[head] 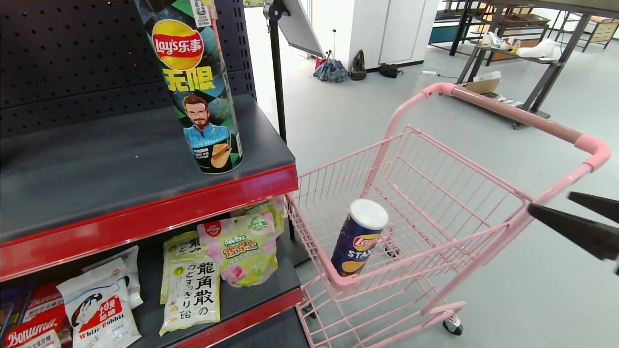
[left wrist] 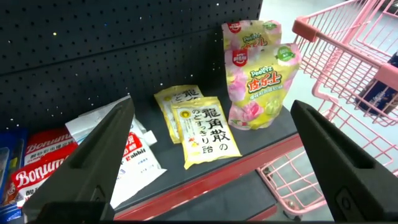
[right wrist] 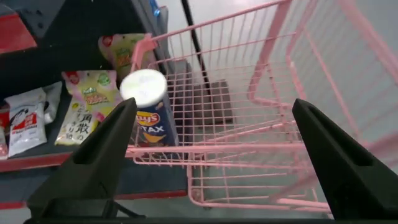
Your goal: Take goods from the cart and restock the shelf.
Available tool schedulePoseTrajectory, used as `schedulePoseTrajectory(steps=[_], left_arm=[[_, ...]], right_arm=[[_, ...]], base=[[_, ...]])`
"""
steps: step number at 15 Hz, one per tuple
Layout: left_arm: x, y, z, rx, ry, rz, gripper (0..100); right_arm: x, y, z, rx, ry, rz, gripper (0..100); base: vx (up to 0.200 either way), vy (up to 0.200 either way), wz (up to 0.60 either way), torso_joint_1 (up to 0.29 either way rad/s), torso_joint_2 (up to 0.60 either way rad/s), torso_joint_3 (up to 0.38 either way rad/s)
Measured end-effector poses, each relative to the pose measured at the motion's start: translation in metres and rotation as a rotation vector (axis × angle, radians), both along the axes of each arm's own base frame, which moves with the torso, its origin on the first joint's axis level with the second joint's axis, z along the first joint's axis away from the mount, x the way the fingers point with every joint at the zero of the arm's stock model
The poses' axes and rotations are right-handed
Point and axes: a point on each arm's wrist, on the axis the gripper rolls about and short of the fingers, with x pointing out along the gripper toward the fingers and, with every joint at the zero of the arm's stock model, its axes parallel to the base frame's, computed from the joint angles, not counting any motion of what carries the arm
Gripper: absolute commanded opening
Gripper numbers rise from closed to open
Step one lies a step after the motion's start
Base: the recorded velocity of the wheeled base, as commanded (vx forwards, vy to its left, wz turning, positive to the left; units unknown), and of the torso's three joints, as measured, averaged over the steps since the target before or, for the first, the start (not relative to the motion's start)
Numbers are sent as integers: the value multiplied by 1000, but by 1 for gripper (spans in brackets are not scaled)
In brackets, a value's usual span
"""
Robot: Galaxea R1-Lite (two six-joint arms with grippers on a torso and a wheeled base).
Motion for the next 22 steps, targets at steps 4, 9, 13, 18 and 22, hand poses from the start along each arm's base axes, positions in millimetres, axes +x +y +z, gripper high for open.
schedulePoseTrajectory(steps=[4,9,13,18,22], left_arm=[[0,0,0,0,0,0,100],[0,0,0,0,0,0,100],[0,0,0,0,0,0,100],[0,0,0,0,0,0,100],[0,0,0,0,0,0,100]], right_arm=[[73,46,-39,-14,128,181,100],[93,85,-73,-49,224,306,100],[96,96,-85,-62,267,335,100],[119,112,-104,-44,215,340,100],[132,127,-116,-34,247,345,100]], base=[[0,0,0,0,0,0],[0,0,0,0,0,0],[0,0,0,0,0,0],[0,0,0,0,0,0],[0,0,0,0,0,0]])
